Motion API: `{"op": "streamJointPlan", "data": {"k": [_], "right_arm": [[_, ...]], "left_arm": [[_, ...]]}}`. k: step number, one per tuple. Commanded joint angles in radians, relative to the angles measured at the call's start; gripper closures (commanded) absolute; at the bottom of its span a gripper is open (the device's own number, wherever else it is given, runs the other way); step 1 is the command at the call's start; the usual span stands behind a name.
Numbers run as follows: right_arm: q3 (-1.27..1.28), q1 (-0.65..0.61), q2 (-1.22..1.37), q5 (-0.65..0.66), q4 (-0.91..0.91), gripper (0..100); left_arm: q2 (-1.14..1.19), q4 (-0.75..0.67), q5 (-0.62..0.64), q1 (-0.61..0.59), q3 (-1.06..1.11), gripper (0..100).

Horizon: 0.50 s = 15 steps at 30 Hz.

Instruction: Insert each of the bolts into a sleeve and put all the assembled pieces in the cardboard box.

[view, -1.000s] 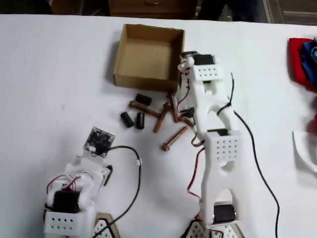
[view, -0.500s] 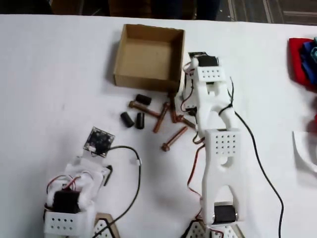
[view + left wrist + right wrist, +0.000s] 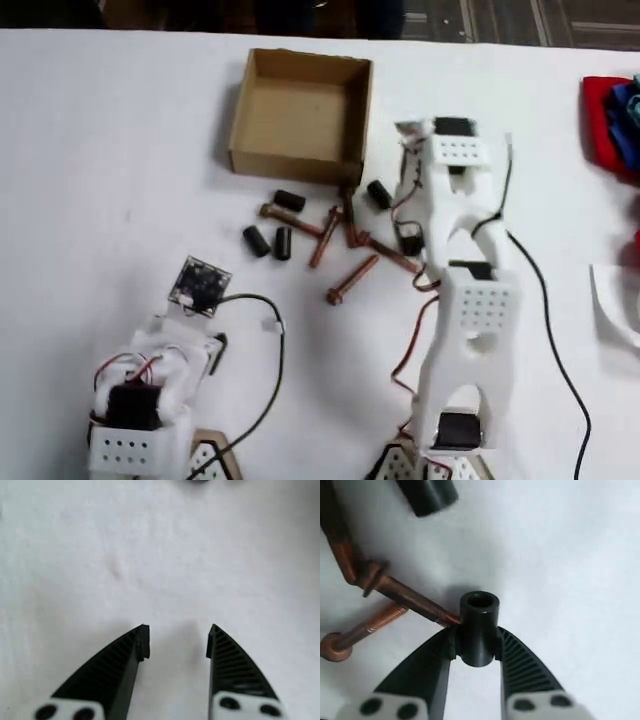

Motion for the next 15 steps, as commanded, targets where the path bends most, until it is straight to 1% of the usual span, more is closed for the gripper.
{"op": "streamJointPlan", "data": {"k": [1, 4, 8, 9, 15], "right_arm": [[0.097, 0.035, -0.096, 0.044, -0.068, 97.4], [0.123, 0.041, -0.096, 0.071, -0.114, 96.1], [0.112, 0.021, -0.096, 0.080, -0.120, 82.7], [0.107, 0.015, -0.096, 0.089, -0.125, 80.8], [0.103, 0.001, -0.094, 0.098, -0.173, 86.0]], "left_arm": [[0.002, -0.008, 0.009, 0.009, 0.021, 79], [0.002, -0.008, 0.009, 0.009, 0.021, 79], [0.002, -0.008, 0.009, 0.009, 0.021, 79], [0.002, -0.008, 0.009, 0.009, 0.021, 79], [0.002, -0.008, 0.009, 0.009, 0.021, 79]]}}
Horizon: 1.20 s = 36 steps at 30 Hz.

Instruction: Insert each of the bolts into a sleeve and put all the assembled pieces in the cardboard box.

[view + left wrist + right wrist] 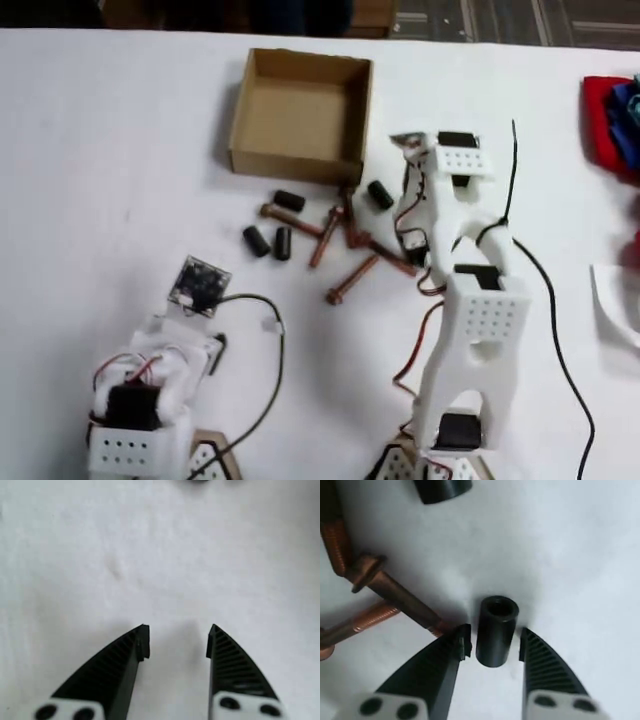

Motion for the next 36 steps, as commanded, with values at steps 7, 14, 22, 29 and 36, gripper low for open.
{"op": "streamJointPlan", "data": {"k": [7, 14, 22, 29, 36], "right_arm": [[-0.012, 0.005, -0.056, 0.011, -0.002, 86.1], [-0.015, -0.001, -0.036, 0.014, -0.002, 90.7], [-0.020, 0.004, 0.050, 0.014, -0.024, 97.8], [-0.018, 0.004, -0.189, 0.014, 0.054, 97.8], [0.091, -0.001, -0.654, 0.014, 0.133, 97.8]], "left_arm": [[0.002, -0.008, 0.009, 0.009, 0.021, 79], [0.002, -0.008, 0.009, 0.009, 0.021, 79], [0.002, -0.008, 0.009, 0.009, 0.021, 79], [0.002, -0.008, 0.009, 0.009, 0.021, 79], [0.002, -0.008, 0.009, 0.009, 0.021, 79]]}}
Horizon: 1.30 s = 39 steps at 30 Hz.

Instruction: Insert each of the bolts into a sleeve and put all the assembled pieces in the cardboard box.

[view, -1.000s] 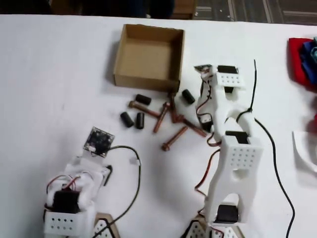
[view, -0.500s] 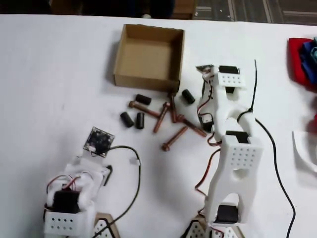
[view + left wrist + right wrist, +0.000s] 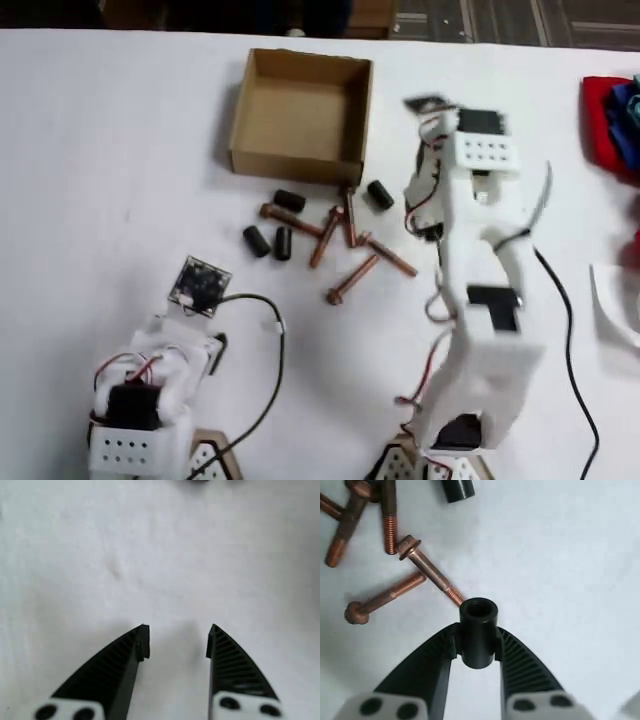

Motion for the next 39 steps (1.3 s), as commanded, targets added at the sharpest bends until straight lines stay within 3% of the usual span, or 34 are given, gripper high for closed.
{"op": "streamJointPlan", "data": {"k": [1, 10, 17, 19, 23, 26, 30, 34, 39], "right_arm": [[0.100, -0.008, -0.306, 0.012, 0.013, 97.8], [0.678, -0.030, -0.780, 0.014, -0.182, 97.8], [1.181, -0.030, -1.017, 0.014, -0.479, 97.8], [1.261, -0.030, -1.046, 0.014, -0.541, 97.8], [1.347, -0.030, -1.056, 0.014, -0.616, 97.8], [1.393, -0.030, -1.064, 0.011, -0.651, 97.8], [1.412, -0.030, -1.064, 0.008, -0.659, 97.8], [1.409, -0.030, -1.064, 0.005, -0.662, 97.8], [1.407, -0.022, -1.066, 0.005, -0.662, 97.8]], "left_arm": [[0.002, -0.008, 0.009, 0.009, 0.021, 79], [0.000, -0.009, 0.006, 0.014, 0.021, 79], [-0.003, -0.014, -0.002, -0.020, 0.021, 79], [-0.003, -0.086, -0.009, -0.120, 0.021, 79], [-0.003, -0.434, -0.132, -0.356, 0.021, 79], [-0.002, -0.620, -0.181, -0.443, 0.021, 79], [0.003, -0.729, -0.180, -0.407, 0.012, 79], [0.020, -0.724, -0.129, -0.285, -0.065, 79], [0.322, -0.651, -0.114, -0.161, -0.269, 79]]}}
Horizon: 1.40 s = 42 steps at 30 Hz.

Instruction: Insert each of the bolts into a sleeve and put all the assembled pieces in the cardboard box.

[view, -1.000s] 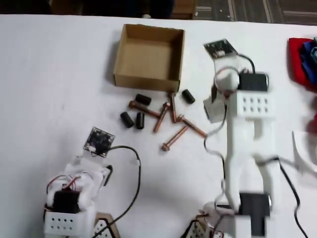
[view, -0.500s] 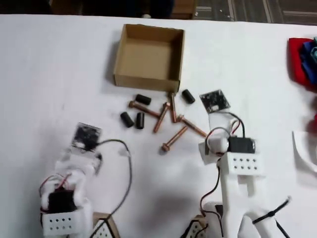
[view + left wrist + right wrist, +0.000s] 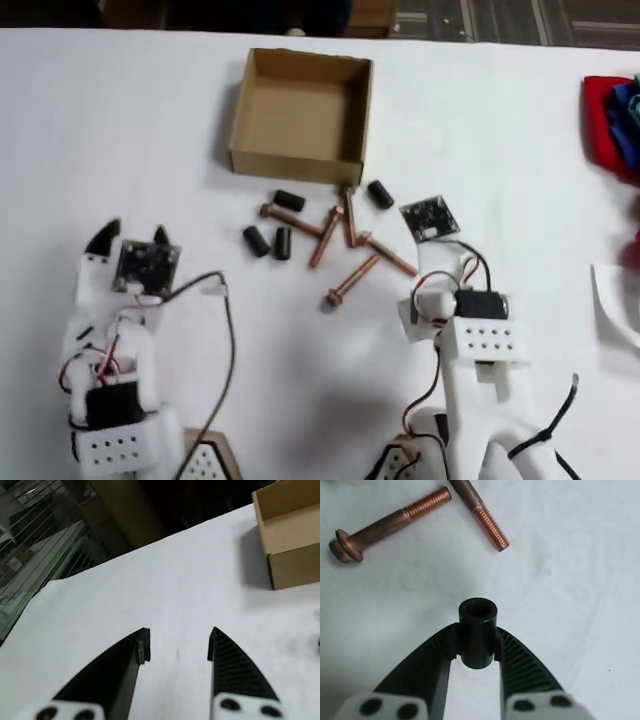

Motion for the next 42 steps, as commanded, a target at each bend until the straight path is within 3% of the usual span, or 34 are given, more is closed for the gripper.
{"op": "streamJointPlan", "data": {"k": [1, 7, 12, 18, 28, 36, 42], "right_arm": [[-0.014, -0.001, -0.035, 0.005, -0.013, 97.8], [-0.014, 0.001, -0.035, -0.058, -0.054, 97.8], [-0.008, 0.001, -0.035, -0.121, -0.142, 97.8], [-0.006, 0.001, -0.027, -0.132, -0.225, 97.8], [0.054, 0.001, -0.033, -0.129, -0.306, 97.8], [0.058, -0.001, -0.033, -0.130, -0.308, 97.8], [0.058, -0.005, -0.033, -0.130, -0.311, 97.8]], "left_arm": [[0.292, 0.052, 0.008, 0.086, -0.205, 79], [1.016, 0.305, 0.068, 0.184, -0.762, 79], [1.524, 0.562, 0.290, 0.278, -1.274, 79], [1.952, 0.802, 0.586, 0.391, -1.779, 79], [2.466, 1.062, 1.000, 0.448, -2.264, 79], [2.722, 1.102, 1.017, 0.443, -2.585, 79], [2.811, 1.103, 1.019, 0.463, -2.703, 79]]}}
